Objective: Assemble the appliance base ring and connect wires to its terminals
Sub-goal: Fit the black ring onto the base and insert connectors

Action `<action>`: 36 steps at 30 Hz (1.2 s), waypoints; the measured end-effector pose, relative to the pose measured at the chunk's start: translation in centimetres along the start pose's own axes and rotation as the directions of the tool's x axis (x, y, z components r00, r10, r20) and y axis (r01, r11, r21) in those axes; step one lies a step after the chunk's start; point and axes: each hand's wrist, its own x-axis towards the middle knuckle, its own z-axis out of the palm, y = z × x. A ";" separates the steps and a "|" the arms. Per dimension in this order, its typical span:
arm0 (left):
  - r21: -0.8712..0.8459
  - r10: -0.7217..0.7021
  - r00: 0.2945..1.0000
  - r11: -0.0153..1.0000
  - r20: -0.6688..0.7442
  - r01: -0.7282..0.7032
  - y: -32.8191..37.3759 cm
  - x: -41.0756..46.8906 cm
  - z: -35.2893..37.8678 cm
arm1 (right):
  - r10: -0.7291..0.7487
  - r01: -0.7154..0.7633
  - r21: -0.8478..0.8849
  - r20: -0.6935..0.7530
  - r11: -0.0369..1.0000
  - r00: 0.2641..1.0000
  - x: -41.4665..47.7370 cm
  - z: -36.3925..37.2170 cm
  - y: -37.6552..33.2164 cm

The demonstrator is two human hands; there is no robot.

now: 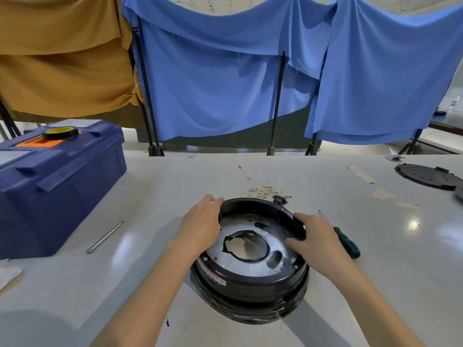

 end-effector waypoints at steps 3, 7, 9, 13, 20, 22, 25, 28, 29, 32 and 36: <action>0.118 -0.058 0.994 0.991 -0.096 0.069 0.6 -0.5 0.1 | -0.015 0.018 0.049 -0.075 0.999 0.997 1.0 0.4 -0.3; 0.335 -0.132 0.981 0.926 -0.141 0.173 0.0 -0.9 -0.2 | -0.025 0.010 0.301 0.044 0.953 0.999 3.6 0.9 0.0; 0.373 -0.185 0.973 0.900 -0.141 0.225 -0.4 -0.8 -0.5 | -0.060 0.020 0.409 0.085 0.912 0.995 4.9 1.5 -0.2; 0.370 -0.234 0.957 0.885 -0.171 0.283 -1.0 -0.5 -0.6 | -0.099 0.023 0.531 0.116 0.847 0.988 6.3 2.5 -0.4; 0.247 0.002 0.994 0.969 -0.112 0.026 -0.9 0.5 0.7 | -0.002 0.089 0.594 -0.146 0.799 0.989 7.9 2.5 1.5; 0.227 0.130 0.986 0.968 -0.099 -0.105 -0.9 0.8 0.9 | 0.074 0.058 0.480 -0.252 0.876 0.965 9.0 2.4 2.5; 0.155 0.348 0.937 0.926 -0.008 -0.343 0.1 1.0 1.3 | 0.026 0.024 0.254 -0.192 0.967 0.981 10.8 3.1 3.9; 0.021 0.412 0.903 0.909 0.121 -0.417 1.3 0.9 2.1 | -0.042 0.051 0.080 -0.107 0.996 0.993 12.2 4.6 4.5; -0.036 0.397 0.903 0.917 0.161 -0.397 1.4 0.8 2.3 | -0.043 0.047 0.037 -0.087 0.998 0.995 12.6 5.1 4.6; -0.140 0.349 0.905 0.936 0.244 -0.323 1.1 0.7 2.7 | -0.009 0.002 -0.095 -0.072 0.995 0.997 13.5 5.8 4.8; -0.155 0.348 0.905 0.936 0.247 -0.317 0.9 0.6 2.9 | -0.011 0.008 -0.034 -0.114 0.999 0.993 13.9 6.1 5.0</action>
